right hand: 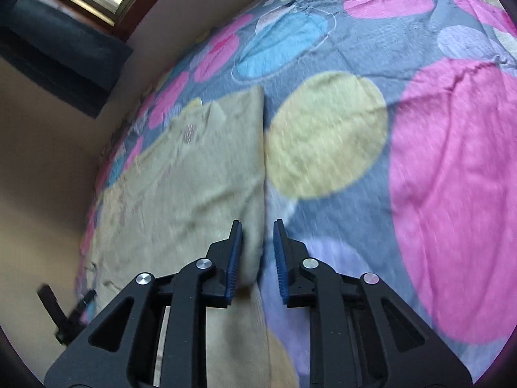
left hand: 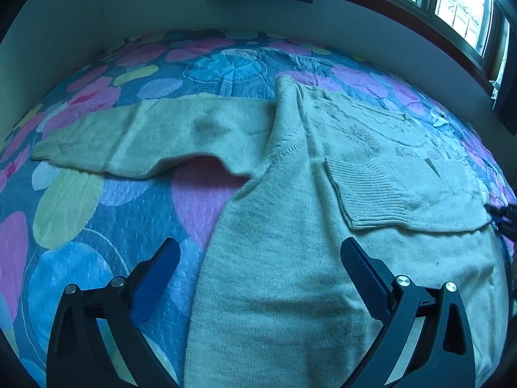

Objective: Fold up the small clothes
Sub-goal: 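Grasp the sweater side edge with the right gripper and fold it inward, then move the left gripper to the other ribbed sleeve cuff and grasp it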

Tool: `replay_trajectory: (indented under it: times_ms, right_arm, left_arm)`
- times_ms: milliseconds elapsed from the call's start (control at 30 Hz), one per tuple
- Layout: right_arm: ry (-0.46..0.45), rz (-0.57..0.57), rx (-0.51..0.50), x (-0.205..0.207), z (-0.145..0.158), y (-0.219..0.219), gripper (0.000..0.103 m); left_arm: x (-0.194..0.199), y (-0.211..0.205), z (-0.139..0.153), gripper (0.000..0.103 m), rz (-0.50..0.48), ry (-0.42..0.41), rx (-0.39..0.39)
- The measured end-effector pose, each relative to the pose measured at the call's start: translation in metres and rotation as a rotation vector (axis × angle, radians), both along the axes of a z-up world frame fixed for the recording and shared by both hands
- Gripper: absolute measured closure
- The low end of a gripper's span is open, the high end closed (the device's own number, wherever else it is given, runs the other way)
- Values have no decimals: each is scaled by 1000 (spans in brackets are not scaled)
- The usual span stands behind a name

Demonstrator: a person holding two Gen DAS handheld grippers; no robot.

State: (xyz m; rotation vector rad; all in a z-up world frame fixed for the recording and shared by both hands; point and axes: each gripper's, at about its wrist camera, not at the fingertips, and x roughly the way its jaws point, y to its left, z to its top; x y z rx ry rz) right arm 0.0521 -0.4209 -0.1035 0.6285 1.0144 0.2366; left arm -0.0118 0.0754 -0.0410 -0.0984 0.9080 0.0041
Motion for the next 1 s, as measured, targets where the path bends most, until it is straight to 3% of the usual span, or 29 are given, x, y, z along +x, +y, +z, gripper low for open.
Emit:
replay_trajectory:
  times_ms: [100, 233, 300, 333, 433, 533, 700, 833, 1000]
  right_arm:
    - [-27, -15, 18, -8, -1, -2, 86]
    - [-86, -46, 35, -16, 22, 7, 80]
    - [-147, -48, 65, -25, 39, 18, 62]
    - [-172, -46, 86, -28, 45, 24, 47]
    - [-226, 23, 178, -37, 56, 50, 33]
    - [-213, 117, 252, -37, 47, 81, 30]
    - [-120, 186, 232, -28, 9, 113, 27]
    - [-177, 230, 221, -33, 15, 116, 17]
    - [-188, 250, 177, -32, 15, 123, 13]
  left_arm:
    - [0, -1, -2, 4, 0, 7, 4]
    - [-2, 4, -1, 4, 7, 5, -13]
    - [-3, 7, 0, 4, 14, 2, -18]
    - [-3, 9, 1, 4, 18, 1, -20]
    - [-5, 12, 3, 4, 20, -6, -33]
    - [-7, 15, 5, 4, 23, -11, -32]
    - [-10, 31, 7, 4, 50, -16, -32]
    - [-11, 58, 10, 4, 101, -33, -41]
    - [-8, 108, 9, 4, 186, -45, -127]
